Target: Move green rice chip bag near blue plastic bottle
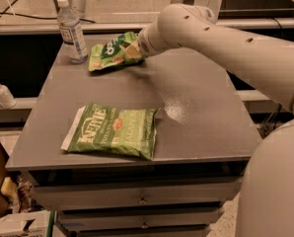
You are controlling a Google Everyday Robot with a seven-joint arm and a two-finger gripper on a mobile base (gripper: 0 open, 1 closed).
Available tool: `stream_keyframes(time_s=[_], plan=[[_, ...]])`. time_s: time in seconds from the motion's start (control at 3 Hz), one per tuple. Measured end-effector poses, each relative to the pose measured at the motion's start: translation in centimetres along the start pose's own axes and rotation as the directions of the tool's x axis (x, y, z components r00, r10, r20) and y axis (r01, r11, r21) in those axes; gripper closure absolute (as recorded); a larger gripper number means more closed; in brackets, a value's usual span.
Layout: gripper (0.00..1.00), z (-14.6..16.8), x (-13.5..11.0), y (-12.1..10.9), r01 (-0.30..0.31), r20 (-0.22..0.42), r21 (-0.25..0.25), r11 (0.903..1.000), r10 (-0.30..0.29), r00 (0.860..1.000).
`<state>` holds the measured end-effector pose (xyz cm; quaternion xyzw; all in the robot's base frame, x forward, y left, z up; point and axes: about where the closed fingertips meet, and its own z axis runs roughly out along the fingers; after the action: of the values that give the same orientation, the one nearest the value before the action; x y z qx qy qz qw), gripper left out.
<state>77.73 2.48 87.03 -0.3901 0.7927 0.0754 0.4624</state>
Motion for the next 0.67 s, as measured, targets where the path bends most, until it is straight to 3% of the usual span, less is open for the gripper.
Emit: stream_keyframes(time_s=[0.33, 0.67], plan=[[0.00, -0.23, 0.18, 0.26, 0.005, -0.015, -0.013, 0.9999, -0.005, 1.000], [0.00, -0.82, 0.45, 0.23, 0.011, -0.028, -0.028, 0.9995, -0.011, 1.000]])
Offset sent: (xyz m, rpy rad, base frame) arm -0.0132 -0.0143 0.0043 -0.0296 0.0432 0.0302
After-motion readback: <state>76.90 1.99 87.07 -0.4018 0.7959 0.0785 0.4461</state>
